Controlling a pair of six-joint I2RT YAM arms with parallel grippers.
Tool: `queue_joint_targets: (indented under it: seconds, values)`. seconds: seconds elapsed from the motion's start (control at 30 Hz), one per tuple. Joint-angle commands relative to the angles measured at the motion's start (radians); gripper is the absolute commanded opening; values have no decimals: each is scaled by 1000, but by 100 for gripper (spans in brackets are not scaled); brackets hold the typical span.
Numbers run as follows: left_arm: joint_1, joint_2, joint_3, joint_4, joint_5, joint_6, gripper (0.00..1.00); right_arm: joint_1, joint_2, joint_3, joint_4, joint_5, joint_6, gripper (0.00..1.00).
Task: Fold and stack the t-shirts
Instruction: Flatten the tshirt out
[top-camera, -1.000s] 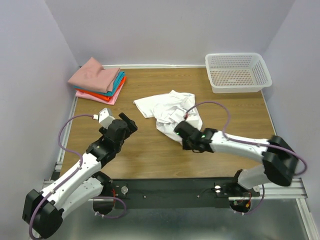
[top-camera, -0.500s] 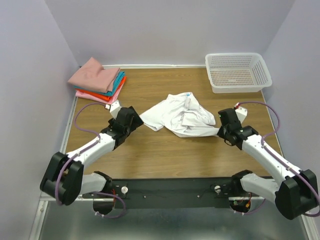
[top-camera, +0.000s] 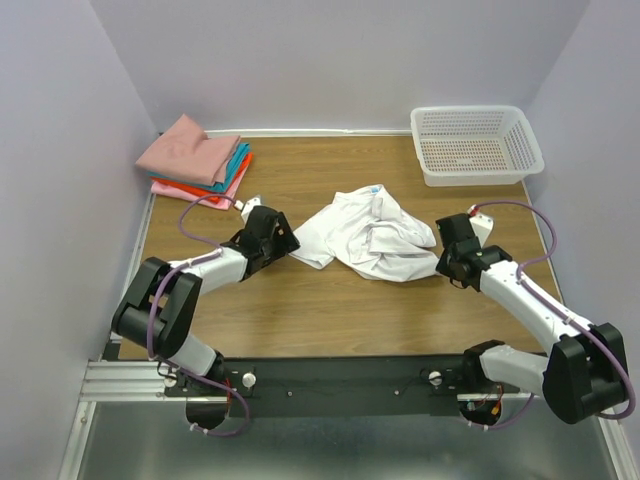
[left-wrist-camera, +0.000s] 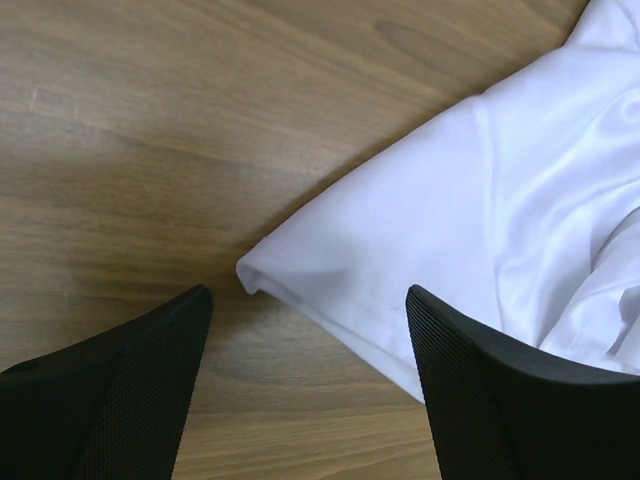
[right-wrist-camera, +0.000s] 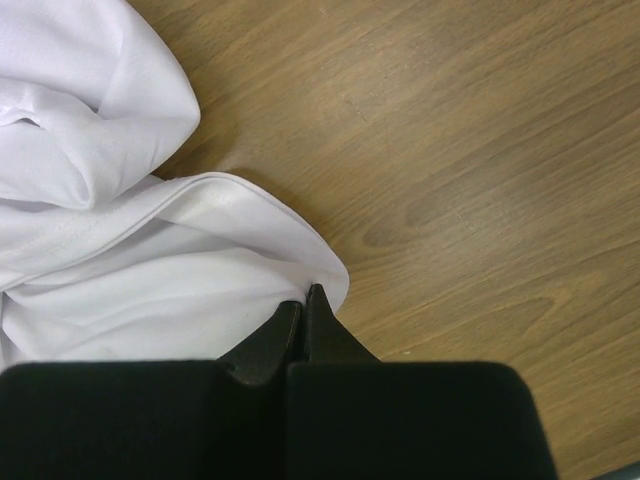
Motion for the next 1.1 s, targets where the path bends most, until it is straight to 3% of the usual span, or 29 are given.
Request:
queue_joint_targets:
  seconds: [0.0, 0.2, 0.27, 0.33, 0.47, 0.67, 1.07]
  values:
    - [-2, -6, -44, 14, 52, 14, 84, -7, 20, 29, -12, 14, -9, 0]
    - [-2, 100, 17, 29, 60, 34, 61, -7, 33, 27, -6, 4, -13, 0]
    - [-2, 124, 28, 32, 74, 40, 37, -7, 30, 27, -5, 2, -15, 0]
    - [-2, 125, 29, 37, 89, 45, 0, -7, 21, 29, -6, 2, -17, 1]
    - [-3, 77, 31, 32, 85, 59, 0, -8, -8, 43, -6, 7, -30, 0]
    - [-14, -198, 106, -43, 3, 57, 0, -7, -92, 170, -6, -16, -82, 0]
    - [-31, -670, 442, -149, -153, 161, 0, -7, -247, 651, -23, -139, -245, 0]
